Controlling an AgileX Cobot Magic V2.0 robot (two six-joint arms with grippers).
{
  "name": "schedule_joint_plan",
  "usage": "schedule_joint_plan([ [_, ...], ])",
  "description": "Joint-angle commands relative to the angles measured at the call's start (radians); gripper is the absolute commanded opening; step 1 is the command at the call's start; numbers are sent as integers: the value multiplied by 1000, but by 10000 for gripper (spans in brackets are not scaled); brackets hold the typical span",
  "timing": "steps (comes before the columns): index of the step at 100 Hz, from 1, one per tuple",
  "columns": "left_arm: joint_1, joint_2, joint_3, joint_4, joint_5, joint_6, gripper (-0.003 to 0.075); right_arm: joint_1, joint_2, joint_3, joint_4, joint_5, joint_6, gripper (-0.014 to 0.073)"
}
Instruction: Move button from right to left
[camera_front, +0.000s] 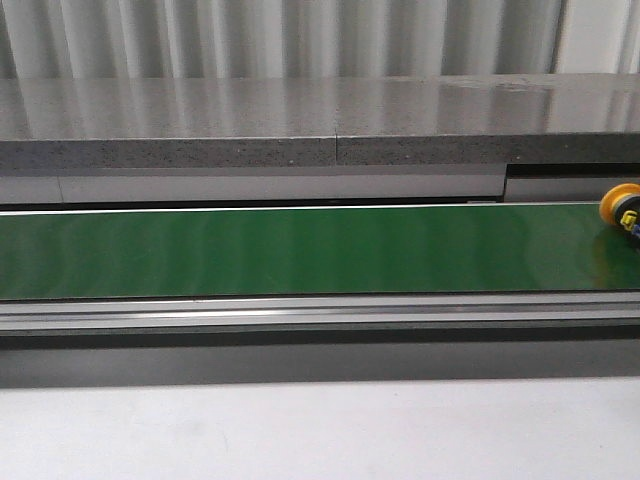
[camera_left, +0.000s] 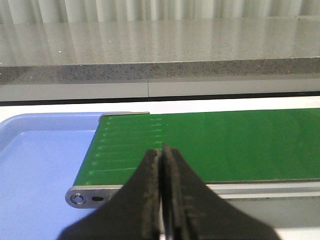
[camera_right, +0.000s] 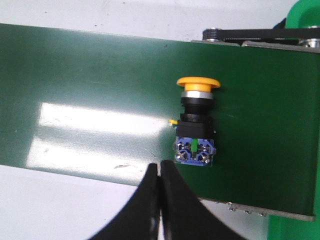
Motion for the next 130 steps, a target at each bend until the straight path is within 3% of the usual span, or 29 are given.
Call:
schedule_joint_plan([
  [1,2,-37,25,-2,-76,-8,-20,29,-78,9,7,-66,-15,-67],
  [80,2,-37,25,-2,-76,-8,-20,63,-743,519,-2,-333,-15,-67],
  [130,2,-37,25,-2,-76,-8,-20,63,-1091,677,-2,-390,-15,-67],
])
